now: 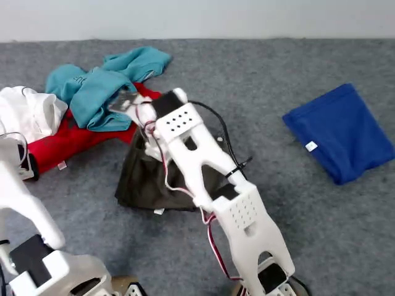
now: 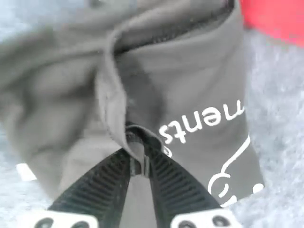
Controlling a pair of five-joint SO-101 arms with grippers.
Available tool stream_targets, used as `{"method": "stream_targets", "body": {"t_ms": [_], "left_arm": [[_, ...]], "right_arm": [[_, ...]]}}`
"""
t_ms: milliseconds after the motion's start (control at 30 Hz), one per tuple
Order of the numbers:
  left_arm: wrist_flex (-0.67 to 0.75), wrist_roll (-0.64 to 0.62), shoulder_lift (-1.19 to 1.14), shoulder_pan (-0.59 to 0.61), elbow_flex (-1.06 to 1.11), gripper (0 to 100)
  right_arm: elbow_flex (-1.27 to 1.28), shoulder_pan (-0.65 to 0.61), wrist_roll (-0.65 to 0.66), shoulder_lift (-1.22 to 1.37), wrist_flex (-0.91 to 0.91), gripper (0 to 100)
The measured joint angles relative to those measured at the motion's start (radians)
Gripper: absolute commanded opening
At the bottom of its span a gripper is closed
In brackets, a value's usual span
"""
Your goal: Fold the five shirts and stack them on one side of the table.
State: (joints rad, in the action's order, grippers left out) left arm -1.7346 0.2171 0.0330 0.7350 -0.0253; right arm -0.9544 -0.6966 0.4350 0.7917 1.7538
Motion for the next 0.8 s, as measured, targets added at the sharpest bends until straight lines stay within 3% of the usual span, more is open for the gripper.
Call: {"method": "stream_targets", "body": {"t_ms": [333, 667, 800], "left_arm": [[0.0, 0.0, 0.0, 0.041, -0.035, 12], [0.0, 0.0, 0.0, 0.12, -0.069, 12], [0.0, 0.0, 0.0, 0.12, -0.069, 12]], "right_arm": [[0.0, -0.199, 0.0, -0.029, 0.0, 1.3], [0.0, -0.295, 0.0, 0.018, -0.014, 1.6], [0.0, -0.31, 0.0, 0.064, -0.071, 9.1]]}}
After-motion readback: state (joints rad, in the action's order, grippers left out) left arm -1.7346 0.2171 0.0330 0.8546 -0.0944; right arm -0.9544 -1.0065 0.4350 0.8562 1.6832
